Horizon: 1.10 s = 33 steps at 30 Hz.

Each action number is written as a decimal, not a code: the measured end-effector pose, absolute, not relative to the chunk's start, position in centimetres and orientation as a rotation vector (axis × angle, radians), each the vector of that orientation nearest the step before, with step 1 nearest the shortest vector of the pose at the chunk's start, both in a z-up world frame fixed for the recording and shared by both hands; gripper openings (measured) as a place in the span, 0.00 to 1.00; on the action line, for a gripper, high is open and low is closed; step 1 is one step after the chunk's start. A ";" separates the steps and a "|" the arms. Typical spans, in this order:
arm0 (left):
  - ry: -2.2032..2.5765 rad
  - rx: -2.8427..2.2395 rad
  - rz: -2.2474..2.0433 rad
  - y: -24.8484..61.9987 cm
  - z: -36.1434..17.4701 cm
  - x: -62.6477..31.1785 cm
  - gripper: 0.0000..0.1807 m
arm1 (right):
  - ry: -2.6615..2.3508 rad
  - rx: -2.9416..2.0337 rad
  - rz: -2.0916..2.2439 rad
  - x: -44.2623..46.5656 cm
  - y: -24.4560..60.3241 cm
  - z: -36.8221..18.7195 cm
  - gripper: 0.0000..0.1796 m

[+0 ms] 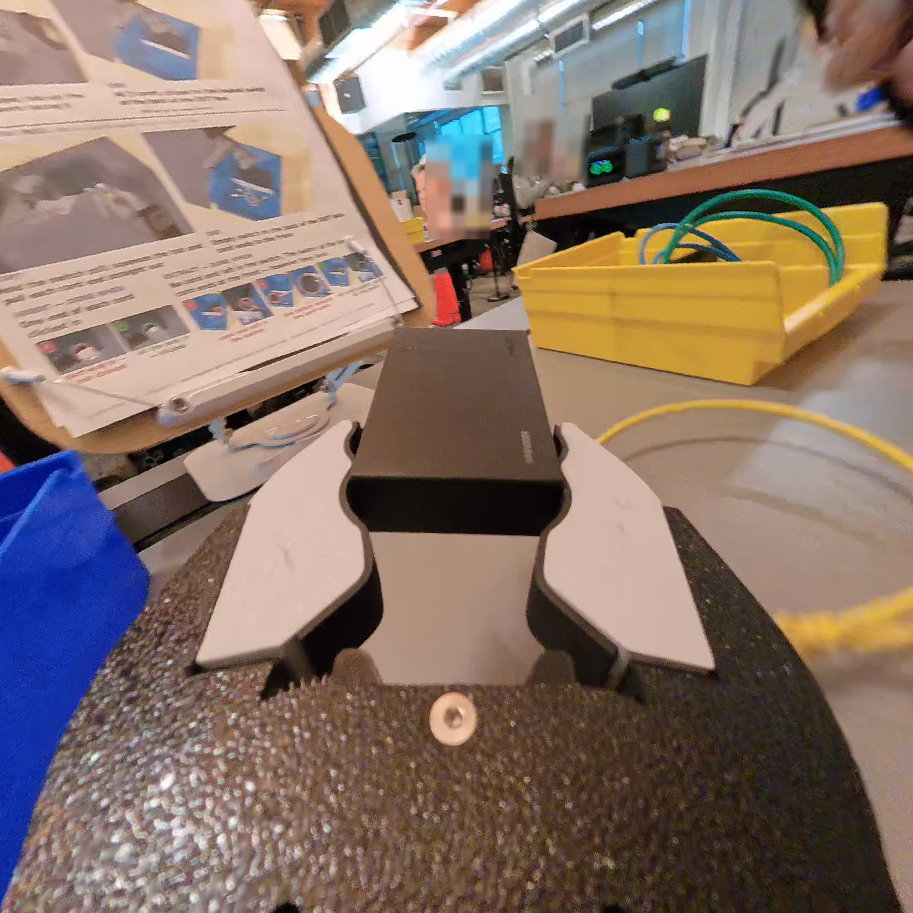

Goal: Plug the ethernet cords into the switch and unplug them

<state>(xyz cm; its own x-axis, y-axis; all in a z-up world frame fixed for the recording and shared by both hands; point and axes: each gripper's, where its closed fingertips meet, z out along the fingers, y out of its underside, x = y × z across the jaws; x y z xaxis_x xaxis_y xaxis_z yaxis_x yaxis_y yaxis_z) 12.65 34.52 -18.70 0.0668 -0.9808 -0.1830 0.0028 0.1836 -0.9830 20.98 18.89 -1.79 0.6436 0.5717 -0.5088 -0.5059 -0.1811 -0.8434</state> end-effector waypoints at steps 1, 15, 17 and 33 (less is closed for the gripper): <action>1.186 -1.126 -1.020 35.4 -18.5 12.4 0.40 | -0.072 -1.436 0.933 21.7 18.0 0.5 0.07; 1.256 -1.117 -1.132 33.7 -18.9 12.8 0.40 | 0.055 -1.437 0.178 40.1 8.5 8.4 0.07; 1.271 -1.118 -1.136 33.4 -19.1 12.9 0.40 | 0.150 -1.404 0.098 43.3 6.8 6.2 0.07; 1.279 -1.119 -1.167 33.1 -19.4 12.9 0.40 | 0.182 -1.915 0.098 42.7 8.3 -13.4 0.07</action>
